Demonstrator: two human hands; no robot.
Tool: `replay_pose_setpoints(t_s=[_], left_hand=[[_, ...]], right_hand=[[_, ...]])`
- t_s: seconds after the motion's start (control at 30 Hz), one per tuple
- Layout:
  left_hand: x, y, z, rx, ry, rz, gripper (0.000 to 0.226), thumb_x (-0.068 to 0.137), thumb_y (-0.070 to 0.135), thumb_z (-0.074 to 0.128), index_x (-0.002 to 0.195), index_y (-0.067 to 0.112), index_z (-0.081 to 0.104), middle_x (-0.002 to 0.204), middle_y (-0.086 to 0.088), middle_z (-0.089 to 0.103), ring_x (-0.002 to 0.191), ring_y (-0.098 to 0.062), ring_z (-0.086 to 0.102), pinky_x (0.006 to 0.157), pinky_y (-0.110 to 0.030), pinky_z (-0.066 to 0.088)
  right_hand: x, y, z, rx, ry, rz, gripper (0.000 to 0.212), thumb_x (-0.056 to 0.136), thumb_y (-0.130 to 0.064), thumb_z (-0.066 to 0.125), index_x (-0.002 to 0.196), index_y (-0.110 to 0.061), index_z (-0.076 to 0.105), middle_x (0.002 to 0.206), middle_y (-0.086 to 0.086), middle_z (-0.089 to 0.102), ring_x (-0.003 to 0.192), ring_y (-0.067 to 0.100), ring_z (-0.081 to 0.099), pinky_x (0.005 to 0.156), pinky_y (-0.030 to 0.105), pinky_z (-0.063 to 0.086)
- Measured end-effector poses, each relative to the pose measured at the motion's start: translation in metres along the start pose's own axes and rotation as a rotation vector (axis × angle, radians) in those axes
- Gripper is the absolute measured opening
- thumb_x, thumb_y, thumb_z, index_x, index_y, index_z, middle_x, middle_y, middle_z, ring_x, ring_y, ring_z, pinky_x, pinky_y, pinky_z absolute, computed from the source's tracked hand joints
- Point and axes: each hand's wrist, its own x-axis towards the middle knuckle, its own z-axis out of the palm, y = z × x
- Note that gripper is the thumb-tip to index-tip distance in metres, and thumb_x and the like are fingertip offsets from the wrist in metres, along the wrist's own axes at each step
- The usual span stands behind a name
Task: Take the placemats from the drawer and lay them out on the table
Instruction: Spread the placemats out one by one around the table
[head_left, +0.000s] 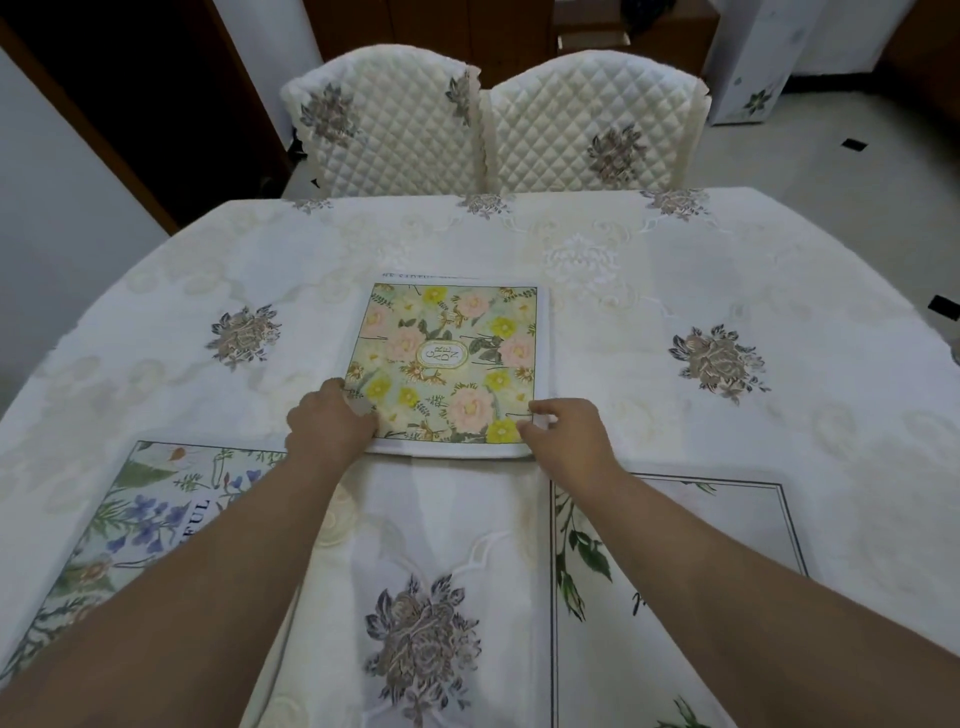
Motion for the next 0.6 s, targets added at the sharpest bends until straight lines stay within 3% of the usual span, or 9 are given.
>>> replay_pose_setpoints(t_s=[0.13,0.23,0.3,0.4,0.5,0.6], left_hand=[[0.003,-0.003,-0.004,-0.126,-0.069,-0.019,0.077,0.084,0.036,0.074,0.151,0.024,0.036,0.142,-0.023,0.041,0.121,-0.041,0.053,0.103,-0.044,0.045],[0.002,0.001,-0.008,0.001,-0.065,-0.057,0.083,0.084,0.05,0.07,0.154,0.028,0.03,0.147,-0.022,0.039,0.133,-0.042,0.043,0.109,-0.047,0.037],[-0.006,0.003,-0.011,-0.018,-0.082,-0.059,0.08,0.087,0.051,0.067,0.154,0.025,0.031,0.149,-0.022,0.04,0.136,-0.041,0.041,0.112,-0.046,0.034],[-0.03,-0.001,-0.012,-0.229,-0.186,-0.077,0.082,0.089,0.047,0.07,0.155,0.024,0.029,0.15,-0.024,0.036,0.13,-0.042,0.05,0.109,-0.047,0.045],[-0.072,-0.006,-0.007,-0.39,-0.303,-0.084,0.085,0.086,0.042,0.077,0.153,0.029,0.027,0.14,-0.02,0.05,0.118,-0.038,0.059,0.1,-0.051,0.053],[-0.122,0.006,0.0,-0.492,-0.453,-0.074,0.081,0.088,0.041,0.076,0.152,0.036,0.027,0.132,-0.014,0.057,0.108,-0.03,0.062,0.093,-0.043,0.051]], right_hand=[[0.005,-0.005,0.003,0.137,-0.047,0.073,0.03,0.091,-0.027,0.069,0.12,-0.024,0.065,0.112,-0.009,0.057,0.104,0.017,0.061,0.093,0.035,0.052],[0.004,-0.017,0.0,0.22,-0.159,0.161,0.032,0.091,-0.014,0.062,0.12,-0.027,0.061,0.115,0.001,0.058,0.082,0.019,0.062,0.072,0.035,0.056],[-0.004,-0.024,-0.011,0.244,-0.226,0.199,0.036,0.088,-0.013,0.057,0.12,-0.03,0.058,0.109,0.004,0.059,0.078,0.021,0.064,0.063,0.037,0.058],[-0.025,-0.018,-0.039,0.161,-0.195,0.208,0.041,0.084,-0.021,0.058,0.123,-0.035,0.06,0.114,0.003,0.061,0.084,0.022,0.066,0.067,0.045,0.063],[-0.055,0.008,-0.058,-0.109,-0.139,0.123,0.049,0.091,-0.022,0.058,0.138,-0.036,0.053,0.134,0.0,0.056,0.088,0.017,0.063,0.058,0.032,0.057],[-0.09,0.033,-0.074,-0.099,-0.056,0.043,0.052,0.095,-0.012,0.055,0.139,-0.04,0.051,0.136,0.003,0.058,0.097,0.019,0.064,0.075,0.032,0.058]])
